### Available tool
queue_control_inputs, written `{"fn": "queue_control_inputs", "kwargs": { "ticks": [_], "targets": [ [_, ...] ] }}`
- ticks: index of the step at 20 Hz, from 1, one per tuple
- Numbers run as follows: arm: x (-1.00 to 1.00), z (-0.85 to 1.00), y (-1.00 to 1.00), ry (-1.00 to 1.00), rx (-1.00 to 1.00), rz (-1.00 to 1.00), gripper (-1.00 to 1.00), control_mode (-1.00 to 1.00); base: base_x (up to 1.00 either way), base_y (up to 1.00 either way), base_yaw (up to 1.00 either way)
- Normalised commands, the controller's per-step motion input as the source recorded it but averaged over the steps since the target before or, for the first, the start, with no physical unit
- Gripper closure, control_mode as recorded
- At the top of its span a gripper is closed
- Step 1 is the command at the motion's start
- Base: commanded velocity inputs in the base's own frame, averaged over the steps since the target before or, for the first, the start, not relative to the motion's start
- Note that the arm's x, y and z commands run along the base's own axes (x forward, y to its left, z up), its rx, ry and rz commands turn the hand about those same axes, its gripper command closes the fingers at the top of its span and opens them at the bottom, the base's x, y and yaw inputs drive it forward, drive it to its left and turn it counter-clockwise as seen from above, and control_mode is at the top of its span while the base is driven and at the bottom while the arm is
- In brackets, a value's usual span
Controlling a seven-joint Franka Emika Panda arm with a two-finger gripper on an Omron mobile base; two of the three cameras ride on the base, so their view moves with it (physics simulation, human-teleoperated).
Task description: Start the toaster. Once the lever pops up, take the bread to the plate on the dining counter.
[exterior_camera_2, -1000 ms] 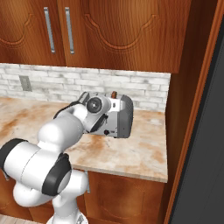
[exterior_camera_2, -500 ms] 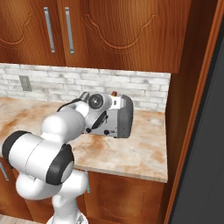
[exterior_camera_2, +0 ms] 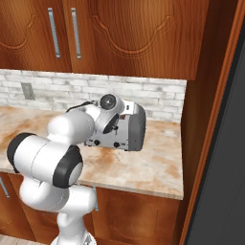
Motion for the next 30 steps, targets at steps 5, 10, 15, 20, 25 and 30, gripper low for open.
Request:
{"fn": "queue_control_inputs", "kwargs": {
  "ticks": [5, 10, 15, 20, 25, 30],
  "targets": [
    [0.17, 0.0, 0.0, 0.0, 0.0, 0.0, -1.0, -1.0, 0.0, 0.0, 0.0],
    [0.16, 0.0, 0.0, 0.01, 0.0, 0.0, -1.0, -1.0, 0.0, 0.0, 0.0],
    [0.12, 0.0, 0.0, 0.02, 0.0, 0.0, -1.0, -1.0, 0.0, 0.0, 0.0],
    [0.1, 0.0, 0.0, 0.03, 0.0, 0.0, -1.0, -1.0, 0.0, 0.0, 0.0],
    [0.06, 0.0, 0.0, 0.04, 0.0, 0.0, -1.0, -1.0, 0.0, 0.0, 0.0],
    [0.0, 0.0, 0.0, 0.02, 0.0, 0.0, -1.0, -1.0, 0.0, 0.0, 0.0]
  ]
}}
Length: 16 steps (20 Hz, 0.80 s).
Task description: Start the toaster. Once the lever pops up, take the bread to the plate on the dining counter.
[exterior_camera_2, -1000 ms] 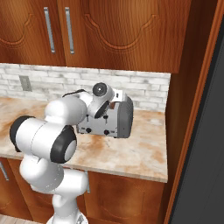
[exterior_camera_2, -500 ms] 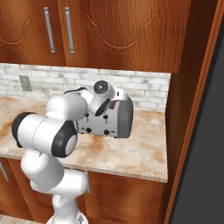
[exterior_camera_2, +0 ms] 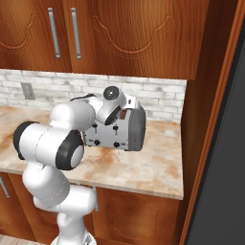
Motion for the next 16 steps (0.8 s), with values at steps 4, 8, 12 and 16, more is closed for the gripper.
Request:
{"fn": "queue_control_inputs", "kwargs": {
  "ticks": [4, 8, 12, 16],
  "targets": [
    [0.0, 0.0, 0.0, 0.04, 0.0, 0.0, -1.0, -1.0, 0.0, 0.0, 0.0],
    [0.0, 0.0, 0.0, 0.06, 0.0, 0.0, -1.0, -1.0, 0.0, 0.0, 0.0],
    [0.0, 0.0, 0.0, 0.05, 0.0, 0.0, -1.0, -1.0, 0.0, 0.0, 0.0],
    [0.0, 0.0, 0.0, 0.03, 0.0, 0.0, -1.0, -1.0, 0.0, 0.0, 0.0]
  ]
}}
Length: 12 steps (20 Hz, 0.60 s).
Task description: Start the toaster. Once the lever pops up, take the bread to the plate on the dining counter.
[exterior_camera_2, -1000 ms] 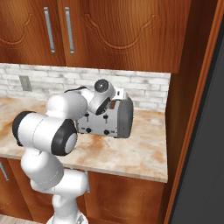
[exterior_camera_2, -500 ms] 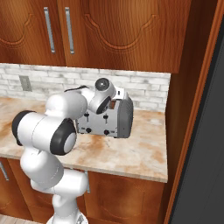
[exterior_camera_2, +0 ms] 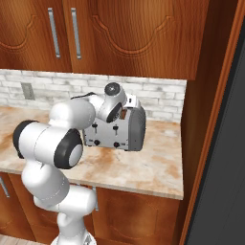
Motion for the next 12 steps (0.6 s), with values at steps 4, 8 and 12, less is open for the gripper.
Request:
{"fn": "queue_control_inputs", "kwargs": {
  "ticks": [4, 8, 12],
  "targets": [
    [0.0, 0.0, 0.0, 0.03, 0.0, 0.0, -1.0, -1.0, 0.0, 0.0, 0.0],
    [0.0, 0.0, 0.0, 0.01, 0.0, 0.0, -1.0, -1.0, 0.0, 0.0, 0.0],
    [0.0, 0.0, 0.0, 0.03, 0.0, 0.0, -1.0, -1.0, 0.0, 0.0, 0.0]
  ]
}}
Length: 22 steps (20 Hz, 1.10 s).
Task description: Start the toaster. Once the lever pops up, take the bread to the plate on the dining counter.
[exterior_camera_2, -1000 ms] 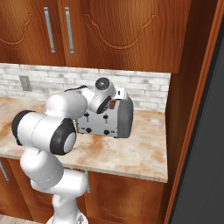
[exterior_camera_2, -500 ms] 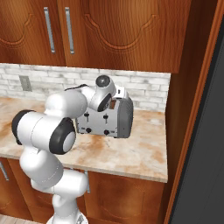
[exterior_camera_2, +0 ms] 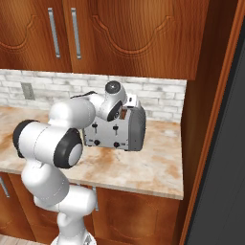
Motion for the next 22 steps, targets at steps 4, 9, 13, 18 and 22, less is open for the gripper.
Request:
{"fn": "queue_control_inputs", "kwargs": {
  "ticks": [4, 9, 13, 18, 22],
  "targets": [
    [0.0, 0.0, 0.0, 0.03, 0.0, 0.0, -1.0, -1.0, 0.0, 0.0, 0.0],
    [0.0, 0.0, 0.0, 0.03, 0.0, 0.0, 1.0, -1.0, 0.0, 0.0, 0.0],
    [0.0, 0.0, 0.0, 0.0, 0.0, 0.0, 1.0, -1.0, 0.0, 0.0, 0.0],
    [0.0, 0.0, 0.0, 0.0, 0.0, 0.0, 1.0, -1.0, 0.0, 0.0, 0.0],
    [0.0, 0.0, 0.0, 0.0, 0.0, 0.0, 1.0, -1.0, 0.0, 0.0, 0.0]
  ]
}}
